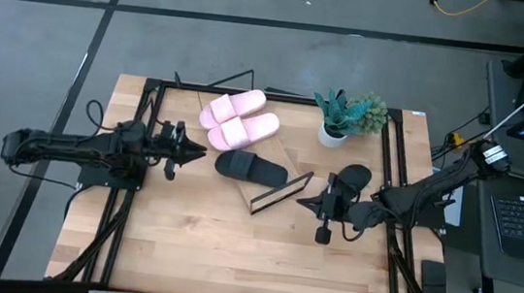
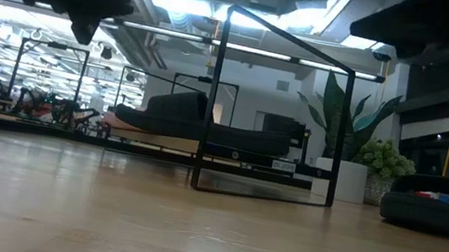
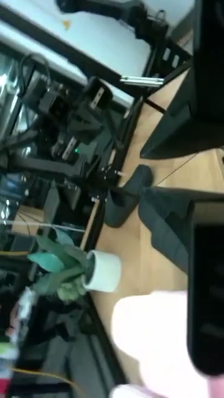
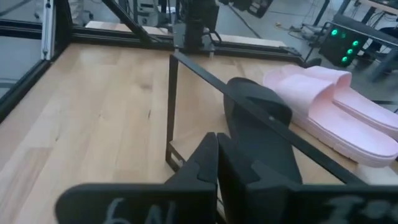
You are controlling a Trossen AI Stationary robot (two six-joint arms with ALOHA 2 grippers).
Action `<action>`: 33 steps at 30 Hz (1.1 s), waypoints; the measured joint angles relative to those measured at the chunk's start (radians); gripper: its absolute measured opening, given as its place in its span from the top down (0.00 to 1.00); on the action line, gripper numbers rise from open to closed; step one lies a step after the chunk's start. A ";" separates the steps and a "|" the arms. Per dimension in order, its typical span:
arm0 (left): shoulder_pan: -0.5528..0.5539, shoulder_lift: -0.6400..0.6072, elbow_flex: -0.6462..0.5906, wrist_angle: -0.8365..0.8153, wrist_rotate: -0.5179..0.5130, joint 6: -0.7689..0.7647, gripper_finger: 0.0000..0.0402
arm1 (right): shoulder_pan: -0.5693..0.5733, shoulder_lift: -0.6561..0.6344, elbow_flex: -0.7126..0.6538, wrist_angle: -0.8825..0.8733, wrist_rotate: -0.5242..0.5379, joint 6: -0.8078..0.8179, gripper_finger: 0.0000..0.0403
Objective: Pick and place slides into the shelf
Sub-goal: Adjust the black slides on the shelf
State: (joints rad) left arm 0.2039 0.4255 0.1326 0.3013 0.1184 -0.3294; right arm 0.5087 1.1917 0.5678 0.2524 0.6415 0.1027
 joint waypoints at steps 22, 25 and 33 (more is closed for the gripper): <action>-0.181 0.321 0.133 0.034 -0.127 -0.323 0.65 | -0.002 -0.044 -0.035 0.013 -0.173 -0.034 0.99; -0.181 0.369 0.186 -0.049 -0.126 -0.323 0.65 | -0.002 -0.044 -0.035 0.012 -0.173 -0.034 0.98; -0.181 0.480 0.214 -0.110 -0.153 -0.350 0.65 | -0.002 -0.043 -0.035 -0.005 -0.173 -0.032 0.96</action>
State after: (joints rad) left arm 0.0234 0.9052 0.3462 0.1918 -0.0349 -0.6791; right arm 0.5072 1.1484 0.5323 0.2478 0.4683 0.0705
